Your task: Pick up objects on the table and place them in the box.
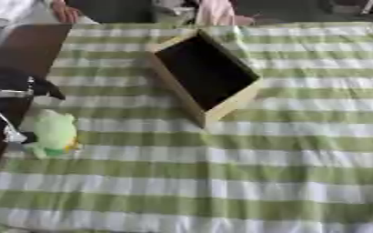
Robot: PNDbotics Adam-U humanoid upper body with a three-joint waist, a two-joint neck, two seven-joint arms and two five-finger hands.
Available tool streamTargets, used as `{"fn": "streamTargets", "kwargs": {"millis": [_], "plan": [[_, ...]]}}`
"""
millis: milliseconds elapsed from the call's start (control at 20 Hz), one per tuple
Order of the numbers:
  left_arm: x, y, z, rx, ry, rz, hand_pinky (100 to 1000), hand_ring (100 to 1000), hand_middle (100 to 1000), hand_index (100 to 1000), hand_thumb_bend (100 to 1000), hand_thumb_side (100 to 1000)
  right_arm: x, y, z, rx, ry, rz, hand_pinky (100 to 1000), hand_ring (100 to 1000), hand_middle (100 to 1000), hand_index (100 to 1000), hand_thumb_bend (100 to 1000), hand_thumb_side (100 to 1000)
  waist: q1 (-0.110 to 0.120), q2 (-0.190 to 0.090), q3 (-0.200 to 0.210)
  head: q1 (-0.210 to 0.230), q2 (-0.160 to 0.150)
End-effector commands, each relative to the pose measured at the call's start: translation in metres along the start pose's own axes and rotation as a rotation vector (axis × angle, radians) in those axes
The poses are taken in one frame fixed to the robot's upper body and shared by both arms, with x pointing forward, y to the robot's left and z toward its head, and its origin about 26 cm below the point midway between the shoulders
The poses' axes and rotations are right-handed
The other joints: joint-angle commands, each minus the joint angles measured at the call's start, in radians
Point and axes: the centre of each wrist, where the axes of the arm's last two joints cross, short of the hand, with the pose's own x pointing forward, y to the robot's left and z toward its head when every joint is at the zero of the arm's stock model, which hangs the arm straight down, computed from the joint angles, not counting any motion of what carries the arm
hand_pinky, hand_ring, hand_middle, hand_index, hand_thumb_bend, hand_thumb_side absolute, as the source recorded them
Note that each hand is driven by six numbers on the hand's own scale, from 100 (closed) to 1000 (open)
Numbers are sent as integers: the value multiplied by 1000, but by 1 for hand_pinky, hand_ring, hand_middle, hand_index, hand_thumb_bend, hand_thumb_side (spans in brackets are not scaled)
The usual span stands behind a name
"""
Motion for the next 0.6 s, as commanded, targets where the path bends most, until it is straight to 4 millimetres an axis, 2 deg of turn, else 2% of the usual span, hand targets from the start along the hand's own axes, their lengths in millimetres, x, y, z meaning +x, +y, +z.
{"fn": "streamTargets", "kwargs": {"millis": [50, 350, 450, 600], "plan": [[-9, 9, 14, -62, 5, -57, 806, 895, 894, 977, 433, 393, 4, -4, -5, -3, -17, 10, 653, 631, 577, 803, 100, 1000, 1, -12, 1, 2, 6], [-10, 13, 15, -14, 26, -50, 799, 889, 885, 971, 399, 378, 3, -4, -4, -1, -10, 9, 653, 630, 577, 803, 100, 1000, 0, -12, 0, 1, 6], [-9, 15, 15, -1, 26, -53, 801, 893, 889, 974, 420, 379, 3, -4, -4, 0, -10, 9, 653, 630, 577, 803, 100, 1000, 1, -12, 1, 2, 7], [-9, 15, 12, -11, 26, -57, 802, 897, 894, 978, 477, 433, 3, -3, -4, 2, -10, 6, 652, 629, 576, 802, 100, 1000, 1, -13, 0, 4, 7]]}}
